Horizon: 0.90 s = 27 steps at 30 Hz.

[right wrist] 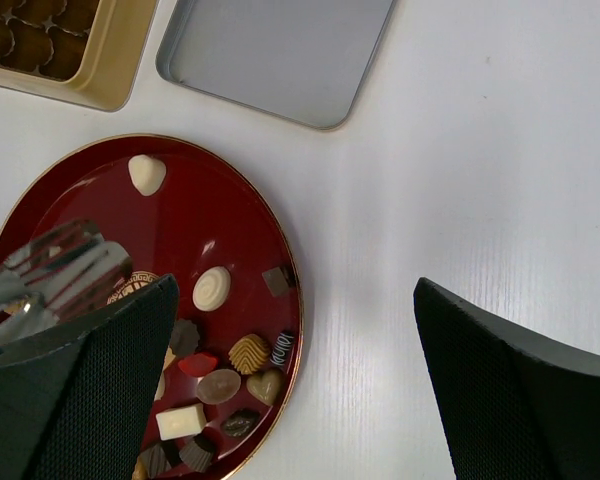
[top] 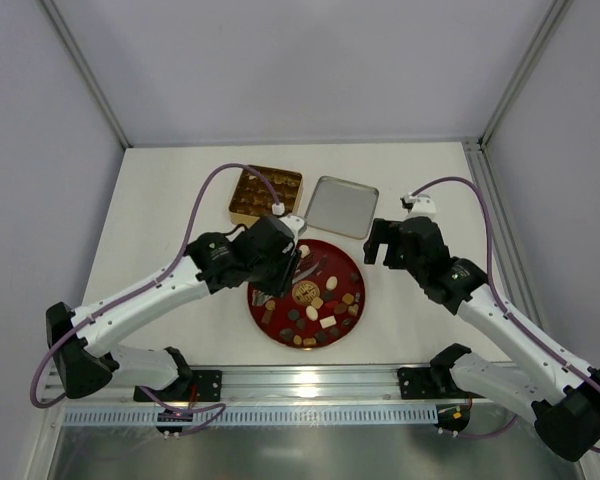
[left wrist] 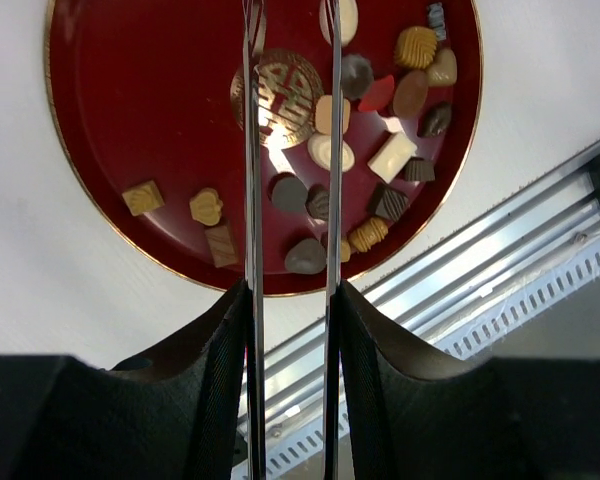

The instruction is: Pack the chocolate

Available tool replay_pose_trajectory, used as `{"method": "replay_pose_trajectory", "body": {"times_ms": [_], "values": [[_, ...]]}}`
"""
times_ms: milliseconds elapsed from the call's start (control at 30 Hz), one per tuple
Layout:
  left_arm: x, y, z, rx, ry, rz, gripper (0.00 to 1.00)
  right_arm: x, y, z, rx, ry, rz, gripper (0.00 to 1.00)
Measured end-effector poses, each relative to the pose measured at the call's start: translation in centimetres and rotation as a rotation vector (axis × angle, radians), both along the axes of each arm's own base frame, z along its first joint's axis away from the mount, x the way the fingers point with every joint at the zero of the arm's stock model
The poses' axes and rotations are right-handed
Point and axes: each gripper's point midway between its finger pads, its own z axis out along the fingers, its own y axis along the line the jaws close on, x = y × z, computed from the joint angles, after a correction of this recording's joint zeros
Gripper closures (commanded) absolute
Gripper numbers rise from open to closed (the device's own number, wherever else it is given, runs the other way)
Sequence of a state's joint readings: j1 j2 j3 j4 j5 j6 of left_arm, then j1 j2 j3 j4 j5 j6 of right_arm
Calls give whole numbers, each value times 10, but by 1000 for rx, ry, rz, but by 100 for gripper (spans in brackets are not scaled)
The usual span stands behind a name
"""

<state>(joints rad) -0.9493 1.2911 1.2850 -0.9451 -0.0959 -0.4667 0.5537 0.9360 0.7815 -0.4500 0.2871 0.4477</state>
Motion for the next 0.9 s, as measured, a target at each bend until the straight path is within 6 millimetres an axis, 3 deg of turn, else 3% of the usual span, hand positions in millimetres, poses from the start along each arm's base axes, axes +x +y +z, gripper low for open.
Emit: {"method": "replay_pose_trajectory", "body": {"times_ms": [167, 300, 900], "values": [[-25, -7, -21, 19, 55, -37, 61, 1, -1, 0, 1, 1, -4, 0], [-39, -15, -27, 14, 75, -66, 61, 1, -2, 0, 1, 1, -6, 0], [-54, -20, -33, 28, 82, -90, 61, 0, -1, -2, 6, 7, -1, 0]]}}
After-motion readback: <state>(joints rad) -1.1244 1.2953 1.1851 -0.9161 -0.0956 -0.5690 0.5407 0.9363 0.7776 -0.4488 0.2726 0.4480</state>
